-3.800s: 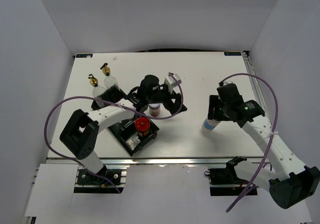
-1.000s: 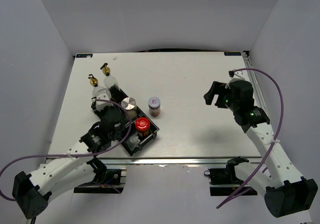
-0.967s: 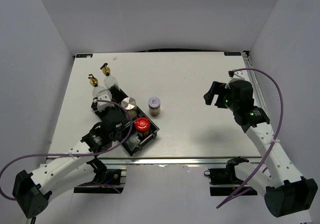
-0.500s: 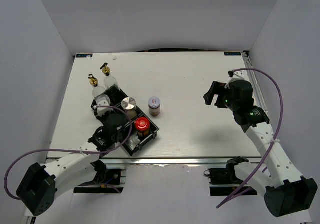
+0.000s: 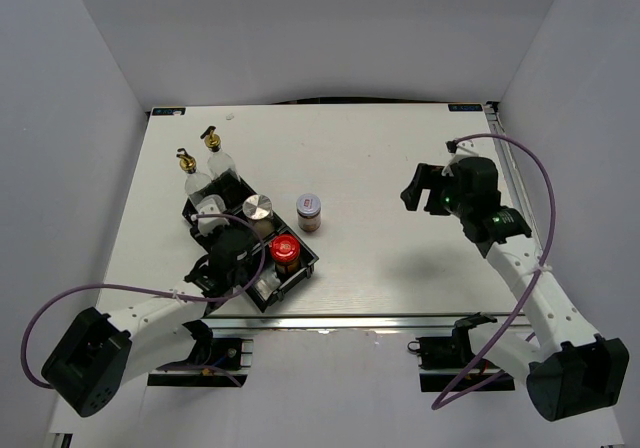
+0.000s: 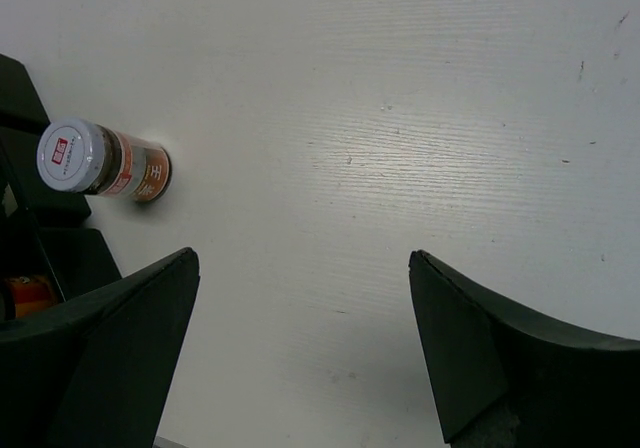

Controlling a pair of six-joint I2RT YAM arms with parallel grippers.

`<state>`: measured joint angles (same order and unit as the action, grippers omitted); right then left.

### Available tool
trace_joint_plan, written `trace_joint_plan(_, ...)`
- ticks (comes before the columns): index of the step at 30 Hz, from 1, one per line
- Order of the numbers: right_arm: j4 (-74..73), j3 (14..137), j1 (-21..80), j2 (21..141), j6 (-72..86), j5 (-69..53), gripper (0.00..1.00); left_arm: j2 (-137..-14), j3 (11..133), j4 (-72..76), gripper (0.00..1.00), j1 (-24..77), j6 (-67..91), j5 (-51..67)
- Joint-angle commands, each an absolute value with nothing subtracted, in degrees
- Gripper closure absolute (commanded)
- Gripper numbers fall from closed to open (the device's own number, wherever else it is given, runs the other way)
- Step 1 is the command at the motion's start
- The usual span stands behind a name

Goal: Organize the condiment bottles

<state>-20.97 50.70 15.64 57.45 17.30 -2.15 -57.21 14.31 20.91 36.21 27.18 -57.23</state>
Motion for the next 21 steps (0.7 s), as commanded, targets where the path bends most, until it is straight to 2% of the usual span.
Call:
trace_joint_plan(1,-17.93,50.37,15.38,58.09,14.17,-5.70,0.10,-55.99,15.64,20.66,0.35,35.95,28.92,-58.01)
trace_joint_plan(3,-14.69,49.40,15.47,58.53,12.84,-10.53,0.10,-54.50,15.82,20.04,0.29,35.95,28.48,-57.40)
trace_joint_plan(4,-13.81,49.22,15.38,59.58,11.96,-12.20,0.11,-53.97,15.73,19.78,0.20,35.95,28.48,-57.22)
trace_joint_plan(9,-10.99,50.18,16.69,63.10,10.29,-17.58,0.11,-50.72,16.52,15.04,0.08,35.95,29.53,-56.96)
trace_joint_plan(16,-11.25,54.13,23.02,68.19,5.98,-14.50,0.11,-46.94,17.66,11.35,0.06,35.95,29.79,-52.12)
trace_joint_plan(17,-12.56,55.79,25.55,70.20,3.89,-13.63,0.11,-46.41,19.06,8.47,0.02,35.95,30.06,-50.90)
trace_joint_plan(21,-15.46,61.67,32.33,75.75,1.59,-9.77,0.11,-44.04,23.62,0.98,0.02,35.95,30.67,-49.22)
